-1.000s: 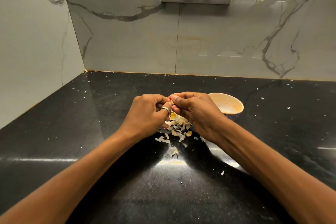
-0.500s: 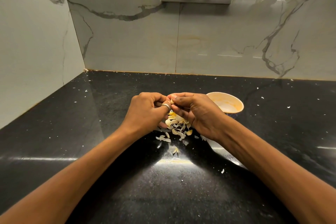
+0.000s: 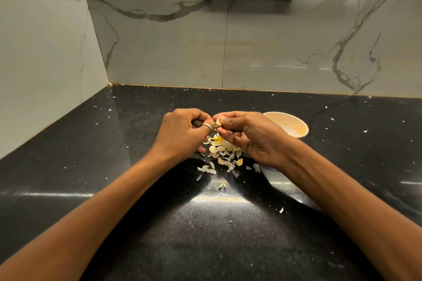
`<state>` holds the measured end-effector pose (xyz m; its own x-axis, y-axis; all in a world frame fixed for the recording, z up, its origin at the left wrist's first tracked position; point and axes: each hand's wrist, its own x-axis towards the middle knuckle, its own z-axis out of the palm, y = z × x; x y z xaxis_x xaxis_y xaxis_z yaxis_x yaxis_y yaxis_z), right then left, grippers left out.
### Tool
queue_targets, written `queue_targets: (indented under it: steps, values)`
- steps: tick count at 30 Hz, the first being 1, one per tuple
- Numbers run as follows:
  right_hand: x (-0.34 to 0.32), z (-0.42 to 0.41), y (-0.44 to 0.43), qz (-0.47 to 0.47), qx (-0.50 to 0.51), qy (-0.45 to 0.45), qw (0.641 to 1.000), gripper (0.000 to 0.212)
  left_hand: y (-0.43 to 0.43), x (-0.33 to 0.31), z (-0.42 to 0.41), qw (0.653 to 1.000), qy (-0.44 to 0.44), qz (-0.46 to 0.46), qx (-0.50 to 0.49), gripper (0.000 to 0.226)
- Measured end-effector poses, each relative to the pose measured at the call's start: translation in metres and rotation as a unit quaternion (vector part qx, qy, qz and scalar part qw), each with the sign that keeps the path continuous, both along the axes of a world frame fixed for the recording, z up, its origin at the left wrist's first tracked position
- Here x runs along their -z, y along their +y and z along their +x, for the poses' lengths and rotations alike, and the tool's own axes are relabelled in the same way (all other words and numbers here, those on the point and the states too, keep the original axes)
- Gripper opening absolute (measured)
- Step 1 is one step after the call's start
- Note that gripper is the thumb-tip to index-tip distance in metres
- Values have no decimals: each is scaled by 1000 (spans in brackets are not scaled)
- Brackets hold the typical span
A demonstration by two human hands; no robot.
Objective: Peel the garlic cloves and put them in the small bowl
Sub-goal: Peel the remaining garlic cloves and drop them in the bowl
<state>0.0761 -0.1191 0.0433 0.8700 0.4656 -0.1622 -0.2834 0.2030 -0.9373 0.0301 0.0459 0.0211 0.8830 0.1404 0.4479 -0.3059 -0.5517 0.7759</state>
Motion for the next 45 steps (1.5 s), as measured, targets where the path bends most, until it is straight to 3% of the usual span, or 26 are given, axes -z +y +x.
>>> queue_targets:
  steps: [8, 14, 19, 28, 38, 45]
  values:
    - [-4, -2, -1, -2, 16, -23, 1000, 16, 1, -2, 0, 1000, -14, -12, 18, 4]
    - [-5, -3, -1, -27, 23, -54, 998, 18, 5, 3, 3, 988, -115, 104, 8, 9]
    - [-5, -3, -2, -32, 26, -57, 998, 14, 8, 4, 4, 956, -197, 215, 24, 15]
    - [-1, -3, 3, -17, 42, -54, 997, 12, 8, 5, 0, 917, -245, 316, 7, 21]
    - [-4, -7, 5, 21, 15, -46, 999, 12, 8, 4, 5, 926, -242, 287, -35, 16]
    - [-7, -7, 0, -12, -20, -69, 997, 20, 11, 3, 5, 936, -233, 265, -22, 17]
